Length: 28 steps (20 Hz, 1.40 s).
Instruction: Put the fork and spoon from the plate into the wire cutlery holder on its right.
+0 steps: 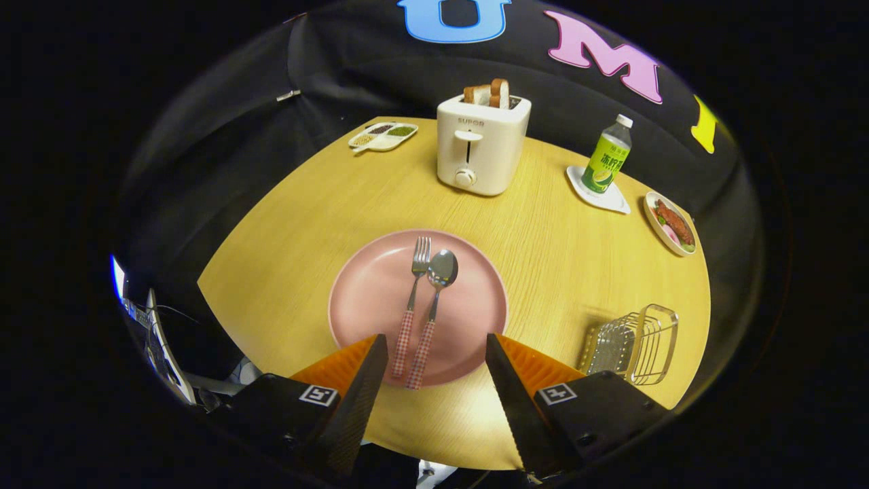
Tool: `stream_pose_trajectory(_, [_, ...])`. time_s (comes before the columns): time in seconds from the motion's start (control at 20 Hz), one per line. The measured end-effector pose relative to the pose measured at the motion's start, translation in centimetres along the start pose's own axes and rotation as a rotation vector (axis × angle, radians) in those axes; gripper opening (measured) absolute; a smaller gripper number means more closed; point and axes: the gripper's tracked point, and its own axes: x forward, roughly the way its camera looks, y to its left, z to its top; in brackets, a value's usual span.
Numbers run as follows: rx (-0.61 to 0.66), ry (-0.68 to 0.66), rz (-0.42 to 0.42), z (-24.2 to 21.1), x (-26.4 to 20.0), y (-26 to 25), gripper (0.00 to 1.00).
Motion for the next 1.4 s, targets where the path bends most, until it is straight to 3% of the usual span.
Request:
stream_pose_trajectory(0.2, [0.007,0.067,0.017,-1.5,2.2,0.7,0.87])
stream_pose_trajectory(0.35, [0.031,0.118,0.008,-2.1,3.2,0.6,0.67])
stream_pose_trajectory(0.5, [0.048,0.167,0.012,-2.9,4.1,0.6,0.66])
stream_pose_trajectory(0.65, [0.078,0.216,0.036,-3.7,4.8,1.0,0.4])
stream_pose_trajectory(0.9, [0.109,0.282,0.08,-5.0,5.2,1.4,0.4])
stream_pose_trajectory(1.0, [0.133,0.294,0.093,-4.9,5.3,1.5,0.22])
stream_pose_trajectory(1.25, [0.129,0.281,0.121,-4.7,5.3,1.4,0.14])
stream_pose_trajectory(1.4, [0.14,0.255,0.18,-3.9,4.5,1.8,0.11])
